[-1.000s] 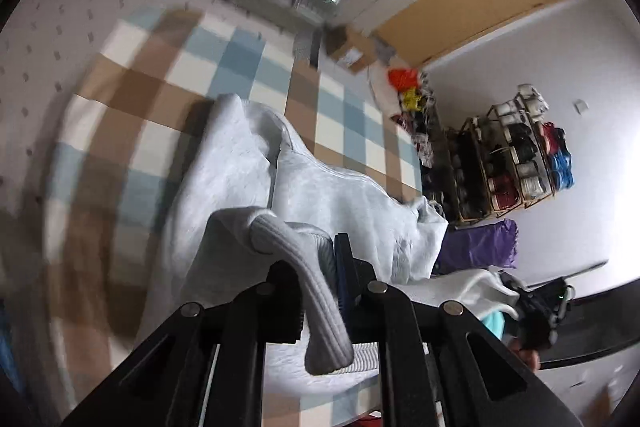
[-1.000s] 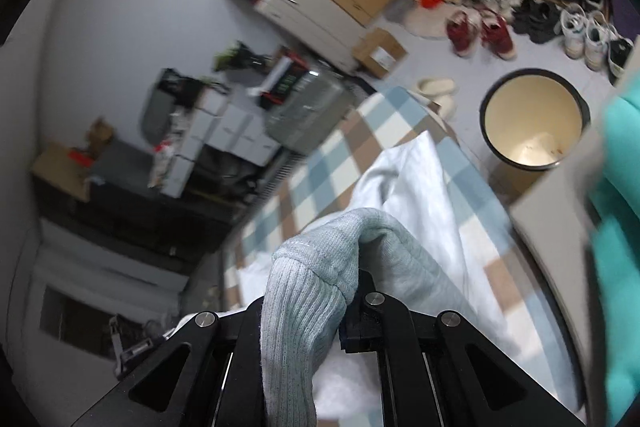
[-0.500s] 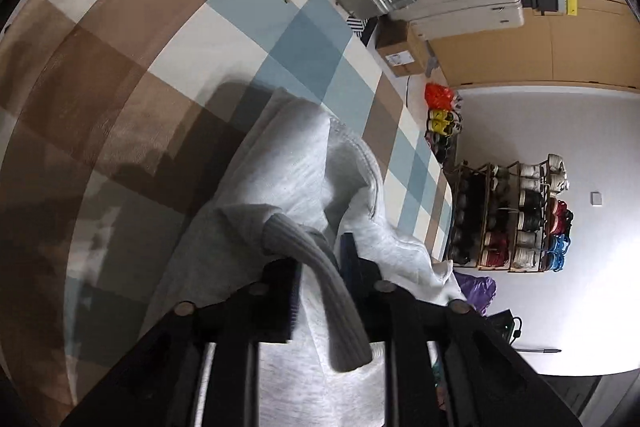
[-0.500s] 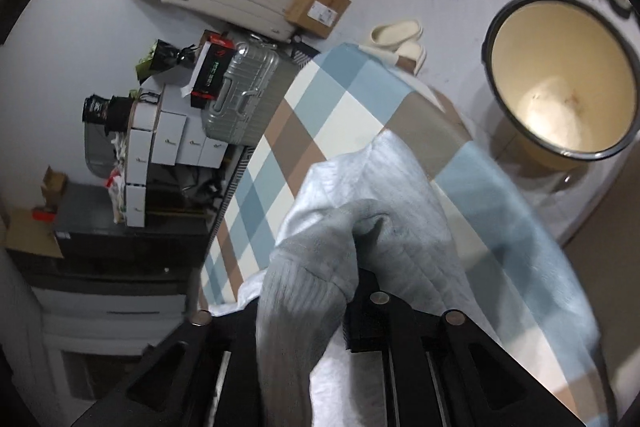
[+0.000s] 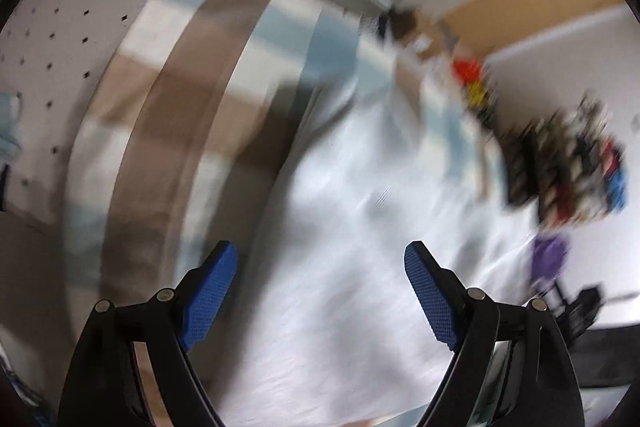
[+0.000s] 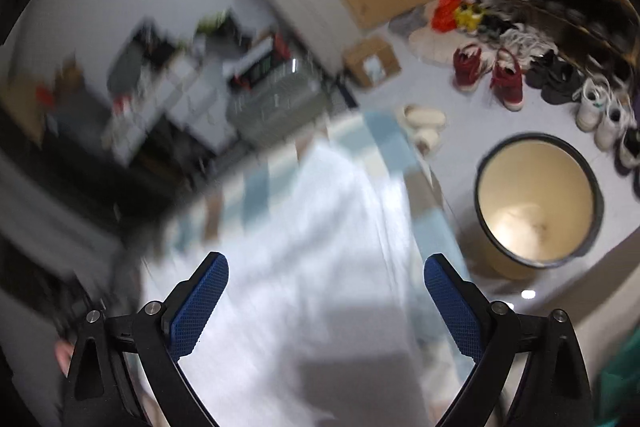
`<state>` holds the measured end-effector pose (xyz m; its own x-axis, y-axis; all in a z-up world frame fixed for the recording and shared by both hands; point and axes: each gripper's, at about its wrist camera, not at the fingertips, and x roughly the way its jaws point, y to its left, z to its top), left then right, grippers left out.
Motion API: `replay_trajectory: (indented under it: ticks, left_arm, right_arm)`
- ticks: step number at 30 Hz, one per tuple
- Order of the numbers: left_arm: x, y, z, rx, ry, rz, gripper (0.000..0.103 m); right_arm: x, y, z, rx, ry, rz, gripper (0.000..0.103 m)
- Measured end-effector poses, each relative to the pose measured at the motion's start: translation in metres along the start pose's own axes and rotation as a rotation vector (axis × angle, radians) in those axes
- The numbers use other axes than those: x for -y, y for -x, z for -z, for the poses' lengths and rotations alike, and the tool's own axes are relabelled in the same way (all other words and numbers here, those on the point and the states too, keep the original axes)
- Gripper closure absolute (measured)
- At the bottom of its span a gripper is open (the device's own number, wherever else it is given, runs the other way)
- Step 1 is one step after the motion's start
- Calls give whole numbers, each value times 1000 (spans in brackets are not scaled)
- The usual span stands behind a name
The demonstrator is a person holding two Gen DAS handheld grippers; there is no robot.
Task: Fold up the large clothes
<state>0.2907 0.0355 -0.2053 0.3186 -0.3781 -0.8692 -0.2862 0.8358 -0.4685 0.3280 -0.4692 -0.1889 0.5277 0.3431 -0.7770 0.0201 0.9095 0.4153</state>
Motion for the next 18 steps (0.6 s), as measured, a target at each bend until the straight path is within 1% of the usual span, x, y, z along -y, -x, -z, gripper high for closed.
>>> replay_trajectory:
  ticks: [2, 3, 4, 6, 7, 8, 9, 10, 11, 12, 13, 14, 15, 17, 18]
  left_arm:
    - [-6, -18, 18, -61, -43, -52, 20]
    - [-9, -27, 26, -98, -62, -66, 20]
    - [-12, -33, 35, -127, -74, -71, 20]
    - [-15, -42, 47, -156, -89, -70, 21]
    - [-14, -44, 53, -154, -117, -75, 20]
    - [-10, -43, 57, -129, -160, -97, 20]
    - [-6, -43, 60, -110, -190, -120, 25]
    - [-5, -42, 64, -99, -198, -130, 28]
    - [-4, -41, 66, -92, -204, -133, 51]
    - [-4, -39, 68, -95, -197, -132, 64]
    - [-5, -36, 70, -82, -183, -141, 67]
    - [-5, -33, 73, -70, -176, -156, 76]
    - [-5, -30, 77, -58, -191, -181, 81]
    - [-8, -24, 83, -37, -199, -218, 84]
    - [-10, -22, 86, -34, -195, -220, 85]
  right_arm:
    - [2, -12, 23, -80, 44, 46, 4]
    - [3, -16, 33, -99, 55, 48, 4]
    - [5, -18, 48, -115, 71, 43, 4]
    - [9, -21, 65, -137, 90, 41, 5]
    - [10, -23, 73, -142, 100, 18, 19]
    - [11, -26, 77, -151, 104, 0, 57]
    - [13, -30, 80, -170, 104, 2, 67]
    - [15, -32, 81, -163, 94, 27, 73]
    - [18, -30, 80, -151, 76, 22, 85]
    - [20, -26, 78, -130, 73, 24, 90]
    - [21, -21, 77, -112, 77, 32, 92]
    - [20, -18, 78, -103, 82, 35, 93]
    - [19, -14, 79, -94, 103, 55, 94]
    - [19, -11, 81, -98, 132, 100, 94]
    - [20, -11, 84, -103, 136, 118, 94]
